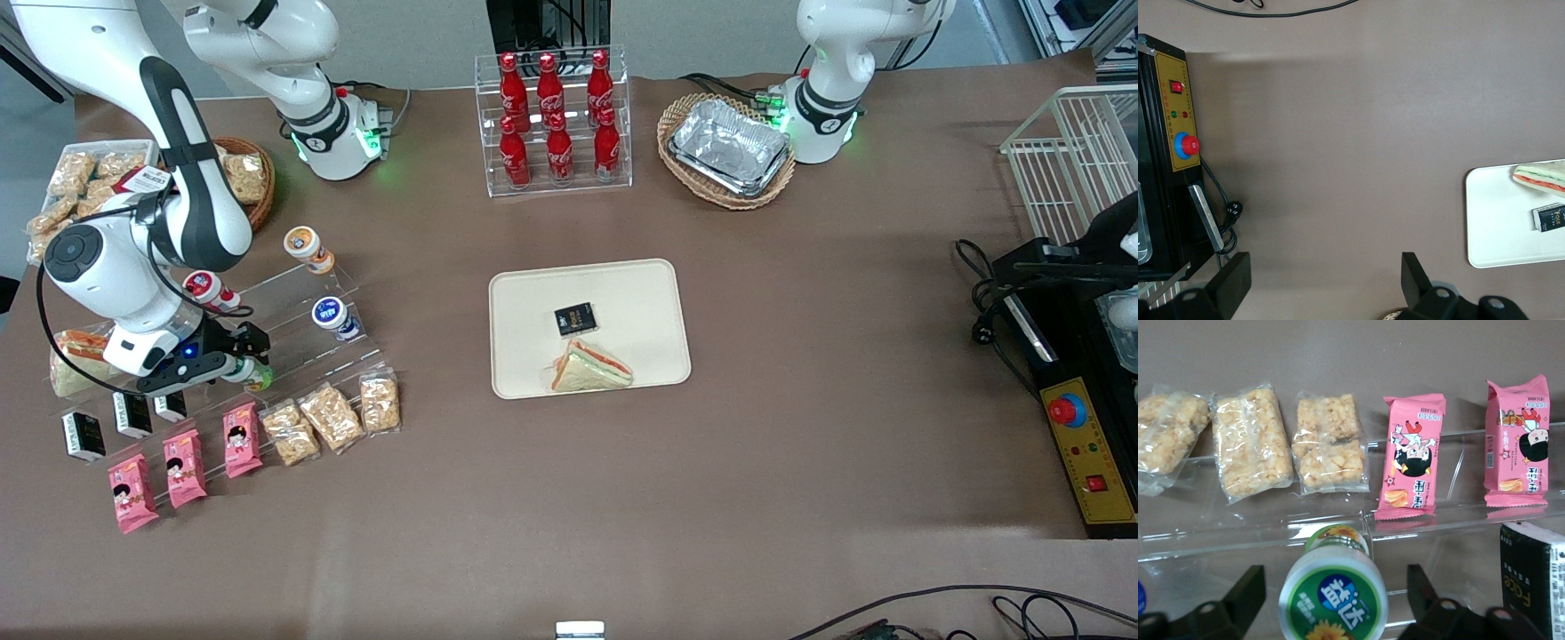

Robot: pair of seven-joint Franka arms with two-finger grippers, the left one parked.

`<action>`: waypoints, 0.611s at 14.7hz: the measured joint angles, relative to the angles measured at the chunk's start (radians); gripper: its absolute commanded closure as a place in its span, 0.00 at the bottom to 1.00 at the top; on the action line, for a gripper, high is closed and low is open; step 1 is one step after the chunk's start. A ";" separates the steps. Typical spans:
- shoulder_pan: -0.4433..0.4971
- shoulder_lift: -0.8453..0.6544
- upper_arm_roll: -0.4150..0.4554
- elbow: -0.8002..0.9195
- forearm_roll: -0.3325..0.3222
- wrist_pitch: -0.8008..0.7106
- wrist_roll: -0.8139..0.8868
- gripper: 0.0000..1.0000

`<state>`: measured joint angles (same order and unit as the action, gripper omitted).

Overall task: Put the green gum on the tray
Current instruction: 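Lower the open right gripper around the green gum bottle and close it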

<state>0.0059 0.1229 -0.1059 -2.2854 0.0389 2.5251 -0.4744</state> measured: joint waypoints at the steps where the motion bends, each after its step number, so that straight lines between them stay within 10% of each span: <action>1: 0.000 0.004 0.000 0.003 0.000 0.000 0.000 0.44; 3: 0.000 0.009 0.000 0.007 0.001 0.000 0.001 0.63; 9: 0.000 0.010 -0.001 0.009 0.001 0.000 0.014 0.64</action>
<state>0.0058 0.1333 -0.1069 -2.2769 0.0403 2.5250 -0.4607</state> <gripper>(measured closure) 0.419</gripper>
